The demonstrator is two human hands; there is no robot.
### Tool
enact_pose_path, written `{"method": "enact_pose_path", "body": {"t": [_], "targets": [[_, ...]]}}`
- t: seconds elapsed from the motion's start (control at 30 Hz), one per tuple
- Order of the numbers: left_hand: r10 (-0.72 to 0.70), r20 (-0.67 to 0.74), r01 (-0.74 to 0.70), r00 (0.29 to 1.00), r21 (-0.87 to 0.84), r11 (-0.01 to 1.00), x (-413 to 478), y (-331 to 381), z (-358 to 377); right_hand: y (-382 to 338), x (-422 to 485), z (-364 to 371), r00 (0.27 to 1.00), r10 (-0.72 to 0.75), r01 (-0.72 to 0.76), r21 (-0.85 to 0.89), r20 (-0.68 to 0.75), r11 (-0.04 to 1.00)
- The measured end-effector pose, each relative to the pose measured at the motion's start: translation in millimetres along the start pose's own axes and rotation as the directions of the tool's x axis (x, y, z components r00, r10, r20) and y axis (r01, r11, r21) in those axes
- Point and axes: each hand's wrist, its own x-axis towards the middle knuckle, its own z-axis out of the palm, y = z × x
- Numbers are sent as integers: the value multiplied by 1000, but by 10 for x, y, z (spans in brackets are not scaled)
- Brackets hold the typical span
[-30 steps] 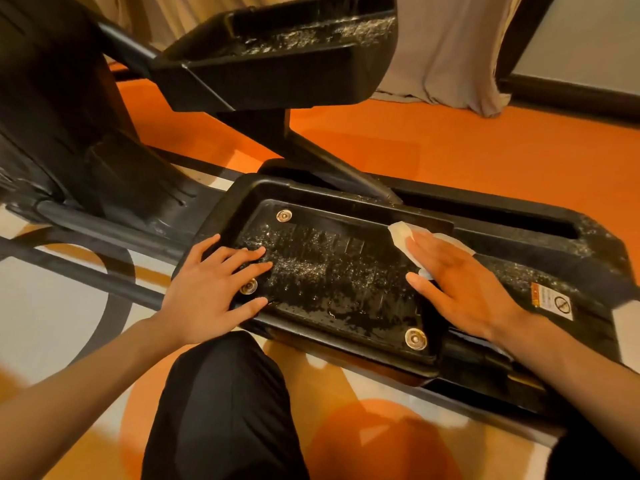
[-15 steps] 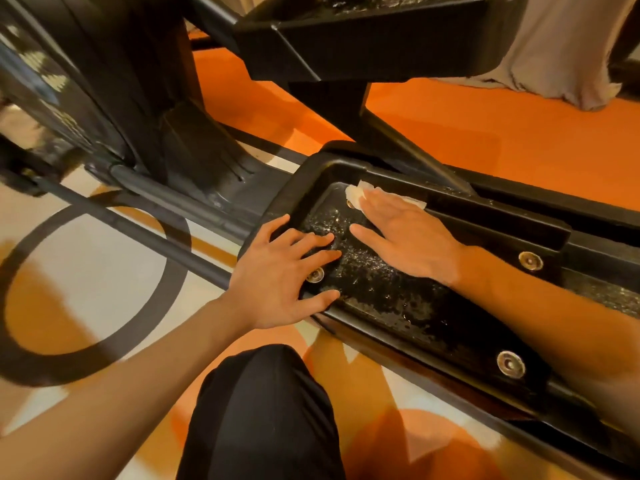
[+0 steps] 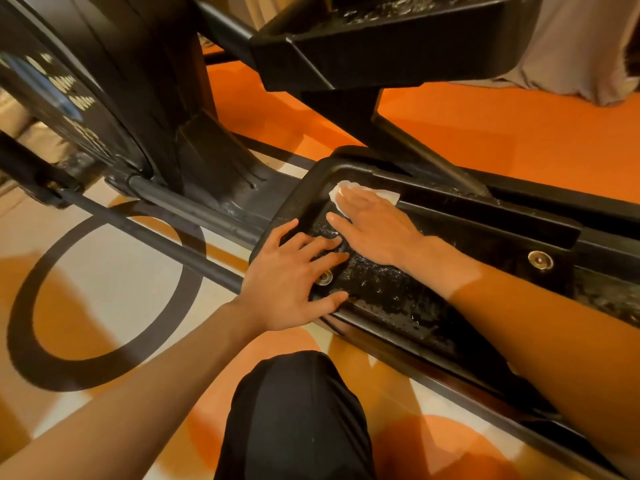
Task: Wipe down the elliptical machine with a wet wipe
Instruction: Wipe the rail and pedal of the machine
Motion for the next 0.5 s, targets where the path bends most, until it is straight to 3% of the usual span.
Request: {"method": "enact_pose_path", "body": {"t": [0.23, 0.5], "targets": [[20, -42, -20, 999, -2, 1000, -2, -7, 19, 36, -41, 10, 995, -59, 62, -32, 81, 998], [19, 9, -19, 1000, -4, 1000, -8, -25, 1, 55, -41, -67, 999, -45, 46, -50, 24, 998]]}}
